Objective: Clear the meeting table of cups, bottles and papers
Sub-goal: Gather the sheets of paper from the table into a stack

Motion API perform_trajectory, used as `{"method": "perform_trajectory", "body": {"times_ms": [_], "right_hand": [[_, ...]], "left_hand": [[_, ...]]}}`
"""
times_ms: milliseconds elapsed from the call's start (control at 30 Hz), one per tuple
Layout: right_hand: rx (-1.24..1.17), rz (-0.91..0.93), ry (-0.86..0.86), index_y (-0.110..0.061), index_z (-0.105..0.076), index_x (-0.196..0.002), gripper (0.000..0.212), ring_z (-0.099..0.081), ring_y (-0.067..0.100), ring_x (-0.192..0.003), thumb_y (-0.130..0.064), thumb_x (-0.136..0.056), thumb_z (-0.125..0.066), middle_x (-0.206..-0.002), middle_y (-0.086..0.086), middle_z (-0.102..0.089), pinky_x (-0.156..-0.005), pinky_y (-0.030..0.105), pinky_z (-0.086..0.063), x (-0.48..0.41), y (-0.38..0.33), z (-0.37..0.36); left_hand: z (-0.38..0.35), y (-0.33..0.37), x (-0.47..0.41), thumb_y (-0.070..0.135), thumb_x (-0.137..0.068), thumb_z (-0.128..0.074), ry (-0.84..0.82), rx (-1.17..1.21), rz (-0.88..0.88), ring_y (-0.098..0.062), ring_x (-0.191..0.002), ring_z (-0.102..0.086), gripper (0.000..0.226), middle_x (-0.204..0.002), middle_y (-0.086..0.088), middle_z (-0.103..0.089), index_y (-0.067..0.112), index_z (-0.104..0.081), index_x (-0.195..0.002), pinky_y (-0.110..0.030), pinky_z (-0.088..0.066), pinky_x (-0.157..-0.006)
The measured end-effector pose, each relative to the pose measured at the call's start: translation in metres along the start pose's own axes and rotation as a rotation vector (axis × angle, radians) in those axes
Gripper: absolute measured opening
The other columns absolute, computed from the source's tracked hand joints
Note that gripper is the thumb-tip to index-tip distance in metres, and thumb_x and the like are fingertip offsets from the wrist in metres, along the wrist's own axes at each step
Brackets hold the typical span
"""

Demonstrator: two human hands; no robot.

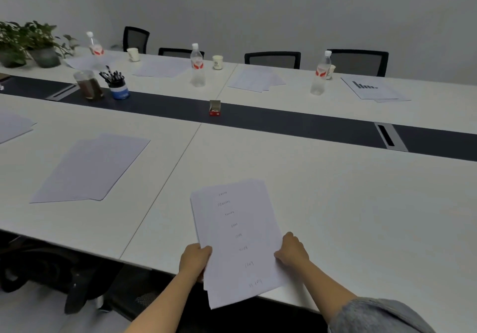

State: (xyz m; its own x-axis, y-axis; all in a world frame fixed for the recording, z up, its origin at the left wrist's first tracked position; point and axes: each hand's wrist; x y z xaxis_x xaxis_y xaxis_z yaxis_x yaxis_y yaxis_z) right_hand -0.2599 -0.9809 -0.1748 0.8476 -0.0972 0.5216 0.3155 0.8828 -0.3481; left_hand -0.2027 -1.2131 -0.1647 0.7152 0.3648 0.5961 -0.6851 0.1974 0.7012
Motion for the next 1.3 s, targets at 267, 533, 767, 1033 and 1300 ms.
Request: {"method": "perform_trajectory", "body": {"times_ms": [267,533,767,1033,1300], "right_hand": [[-0.008,-0.015,0.012,-0.007,-0.041,-0.11,0.027,-0.052,0.028,-0.111,-0.015,-0.087,-0.052,-0.121,0.011,-0.048,-0.085,0.033,-0.044,0.008,-0.002,-0.002],[-0.029,0.002,0.021,-0.004,-0.04,-0.115,0.035,-0.052,0.029,-0.111,-0.017,-0.086,-0.054,-0.122,0.012,-0.047,-0.087,0.035,-0.045,0.016,0.002,-0.011],[-0.034,0.015,0.015,-0.006,-0.04,-0.114,0.034,-0.053,0.026,-0.107,-0.018,-0.085,-0.054,-0.118,0.01,-0.047,-0.081,0.031,-0.044,0.018,0.009,-0.013],[-0.573,0.051,-0.02,-0.01,-0.043,-0.116,0.053,-0.053,0.024,-0.096,-0.021,-0.074,-0.074,-0.112,0.01,-0.05,-0.062,0.023,-0.042,0.012,0.006,0.025],[-1.166,0.536,-0.029,-0.009,-0.065,-0.089,0.017,-0.067,0.012,-0.071,0.003,-0.075,-0.065,-0.075,-0.007,-0.074,-0.062,0.018,-0.054,0.046,-0.043,0.118]], "left_hand": [[-0.006,0.013,0.0,-0.001,-0.082,-0.05,0.075,0.299,0.103,-0.028,-0.073,-0.053,0.016,-0.097,-0.024,-0.059,-0.007,-0.051,-0.097,-0.026,-0.042,-0.056],[-0.001,0.028,0.011,0.007,-0.088,-0.054,-0.272,0.411,0.258,-0.03,-0.074,-0.058,0.007,-0.086,-0.016,-0.061,0.001,-0.055,-0.087,-0.037,-0.049,-0.062],[0.002,0.013,0.007,-0.004,-0.087,-0.045,-0.338,0.152,0.084,-0.032,-0.088,-0.062,0.031,-0.105,-0.019,-0.063,0.001,-0.052,-0.116,-0.037,-0.053,-0.073],[0.026,0.036,0.027,0.019,-0.056,-0.065,-0.387,0.312,-0.251,-0.026,-0.091,-0.066,0.045,-0.101,-0.013,-0.068,0.01,-0.062,-0.1,-0.037,-0.055,-0.076],[0.056,0.096,0.04,0.041,-0.051,-0.073,-0.297,0.372,-0.568,-0.016,-0.064,-0.065,0.046,-0.072,0.004,-0.072,0.015,-0.067,-0.088,-0.026,-0.051,-0.051]]}}
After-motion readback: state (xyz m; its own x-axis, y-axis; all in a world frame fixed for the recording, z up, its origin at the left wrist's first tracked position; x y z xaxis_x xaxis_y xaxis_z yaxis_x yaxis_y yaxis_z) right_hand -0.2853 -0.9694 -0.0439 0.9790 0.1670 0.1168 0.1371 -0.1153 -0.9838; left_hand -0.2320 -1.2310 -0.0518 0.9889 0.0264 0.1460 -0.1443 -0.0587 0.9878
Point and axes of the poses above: each hand's wrist, its own x-axis away from the middle knuckle, its own z-axis out of the back of the hand, y = z × x
